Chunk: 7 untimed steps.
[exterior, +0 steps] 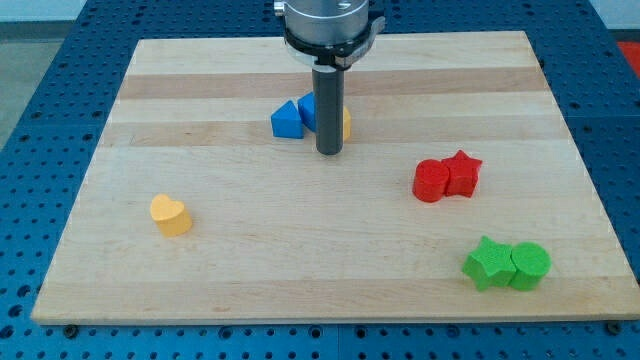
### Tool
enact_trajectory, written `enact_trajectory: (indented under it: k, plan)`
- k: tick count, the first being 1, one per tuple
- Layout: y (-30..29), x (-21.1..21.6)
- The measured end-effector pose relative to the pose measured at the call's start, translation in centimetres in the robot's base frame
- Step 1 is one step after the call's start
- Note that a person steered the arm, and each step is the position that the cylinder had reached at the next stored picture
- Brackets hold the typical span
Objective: Touch the bottom of yellow heart
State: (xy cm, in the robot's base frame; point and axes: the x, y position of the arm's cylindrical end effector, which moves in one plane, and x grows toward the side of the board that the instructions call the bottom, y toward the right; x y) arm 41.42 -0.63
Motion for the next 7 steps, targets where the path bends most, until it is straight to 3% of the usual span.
enact_trajectory:
  k: [2, 3, 4, 5, 7]
  plan:
    - [-2.4, 9.1]
    - [-11.3, 13.0]
    - [-21.2, 14.3]
    - [-25.7, 13.7]
    - [-22.1, 10.1]
